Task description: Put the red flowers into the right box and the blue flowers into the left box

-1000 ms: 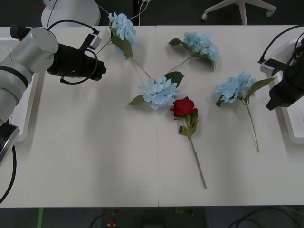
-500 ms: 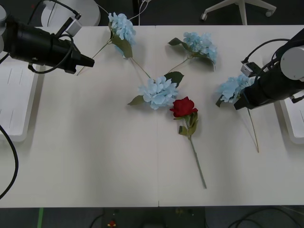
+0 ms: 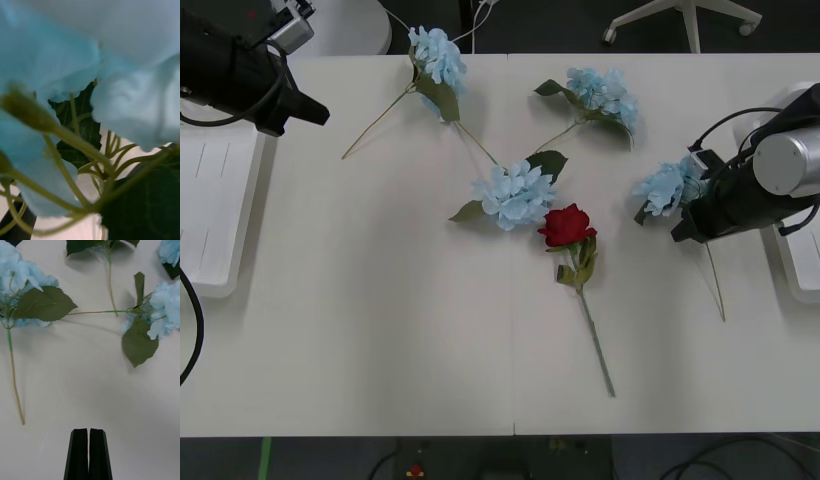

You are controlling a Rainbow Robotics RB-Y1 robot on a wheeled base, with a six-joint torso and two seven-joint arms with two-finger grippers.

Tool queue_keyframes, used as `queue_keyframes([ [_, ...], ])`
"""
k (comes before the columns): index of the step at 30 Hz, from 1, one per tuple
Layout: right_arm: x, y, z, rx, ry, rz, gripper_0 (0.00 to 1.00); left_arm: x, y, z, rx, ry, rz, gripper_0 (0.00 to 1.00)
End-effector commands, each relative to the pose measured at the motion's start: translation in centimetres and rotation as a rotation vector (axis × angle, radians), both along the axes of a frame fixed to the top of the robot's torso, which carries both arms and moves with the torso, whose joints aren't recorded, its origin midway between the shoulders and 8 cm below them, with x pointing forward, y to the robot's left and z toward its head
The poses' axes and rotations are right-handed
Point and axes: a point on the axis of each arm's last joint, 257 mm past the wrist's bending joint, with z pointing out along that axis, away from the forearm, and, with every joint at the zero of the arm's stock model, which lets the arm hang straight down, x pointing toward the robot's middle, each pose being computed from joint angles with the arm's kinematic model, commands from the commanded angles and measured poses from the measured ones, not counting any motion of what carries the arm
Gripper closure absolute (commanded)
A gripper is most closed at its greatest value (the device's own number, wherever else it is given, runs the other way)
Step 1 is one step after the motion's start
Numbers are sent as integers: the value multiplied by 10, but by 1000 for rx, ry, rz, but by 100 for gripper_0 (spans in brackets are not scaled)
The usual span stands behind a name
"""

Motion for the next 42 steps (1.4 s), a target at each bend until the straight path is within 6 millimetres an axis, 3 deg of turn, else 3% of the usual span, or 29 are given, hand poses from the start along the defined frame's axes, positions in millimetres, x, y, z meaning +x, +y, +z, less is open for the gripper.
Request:
queue_keyframes([
  [1,0,11,-18,8,6,17,18,24,9,45,175,-177,10,100],
  [3,1,13,-19,12,1,18,18,24,8,47,186,-185,18,100],
  [5,1,14,-20,9,2,20,35,25,4,46,186,-187,18,100],
  [7,1,14,-19,13,5,15,100,27,1,43,161,-189,22,100],
  [14,1,11,-9,32,14,4,100,22,-12,25,109,-202,-2,100],
  [18,0,15,1,47,24,13,100,19,-21,22,96,-299,-9,100],
  [26,18,40,55,125,-34,66,100,10,-31,17,190,-355,-36,100],
  [31,33,76,114,259,-111,163,100,20,-25,8,215,-333,56,100],
  [34,41,107,152,314,-173,271,100,36,-29,1,229,-357,173,100],
  [39,48,182,225,437,-308,475,100,66,-33,-4,18,-501,423,100],
  [42,46,223,259,493,-374,570,100,71,-15,-3,-24,-575,449,99],
])
